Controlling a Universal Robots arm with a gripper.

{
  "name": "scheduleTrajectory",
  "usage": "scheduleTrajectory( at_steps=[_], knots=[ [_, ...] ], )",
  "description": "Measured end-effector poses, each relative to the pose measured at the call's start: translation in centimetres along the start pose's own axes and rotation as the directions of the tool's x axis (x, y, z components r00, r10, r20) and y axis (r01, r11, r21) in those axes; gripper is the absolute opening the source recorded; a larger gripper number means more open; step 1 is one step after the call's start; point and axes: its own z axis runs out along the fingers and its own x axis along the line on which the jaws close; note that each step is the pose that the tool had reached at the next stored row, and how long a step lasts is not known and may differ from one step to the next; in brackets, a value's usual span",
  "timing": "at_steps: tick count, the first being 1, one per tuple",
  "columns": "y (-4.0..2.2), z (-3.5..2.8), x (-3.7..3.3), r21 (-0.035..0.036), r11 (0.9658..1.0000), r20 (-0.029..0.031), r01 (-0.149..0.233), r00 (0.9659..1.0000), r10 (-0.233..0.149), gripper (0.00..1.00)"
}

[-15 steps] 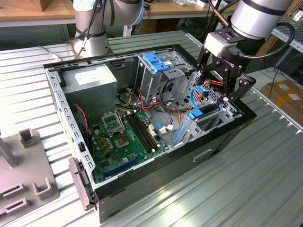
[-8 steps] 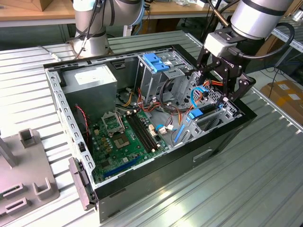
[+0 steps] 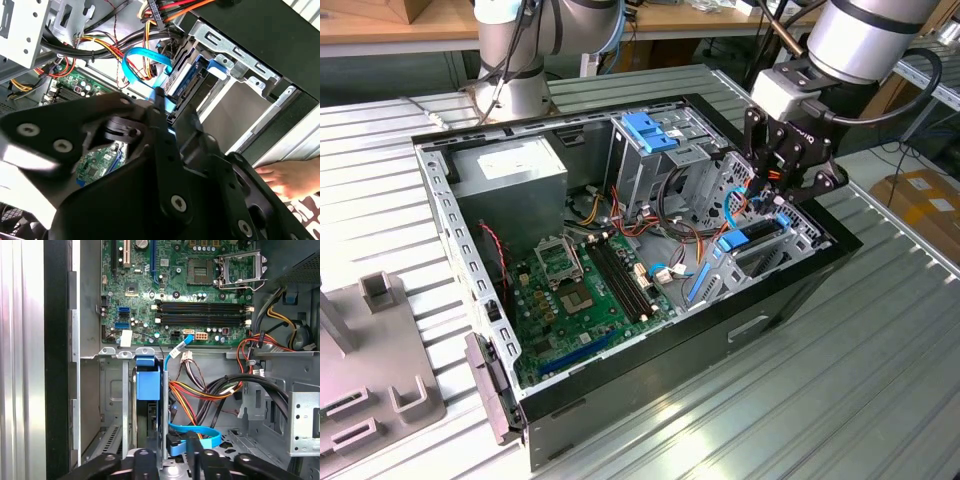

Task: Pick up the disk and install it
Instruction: 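Insert the first disk wire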

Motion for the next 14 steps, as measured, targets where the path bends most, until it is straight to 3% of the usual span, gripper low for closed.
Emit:
scheduleTrajectory(
  at_steps=[1,2,6,8,14],
  knots=[
    [0.00,0.00,0.00,0.0000,1.0000,0.0000,0.000,1.0000,0.000,0.36],
    [0.00,0.01,0.00,0.0000,1.0000,0.0000,0.000,1.0000,0.000,0.29],
    [0.00,0.03,0.00,0.0000,1.0000,0.0000,0.000,1.0000,0.000,0.29],
    [0.01,0.03,0.04,0.0000,1.0000,0.0090,0.000,1.0000,0.000,0.29],
    [-0.01,-0.34,0.04,0.0000,1.0000,0.0072,0.000,1.0000,0.000,0.29]
  ],
)
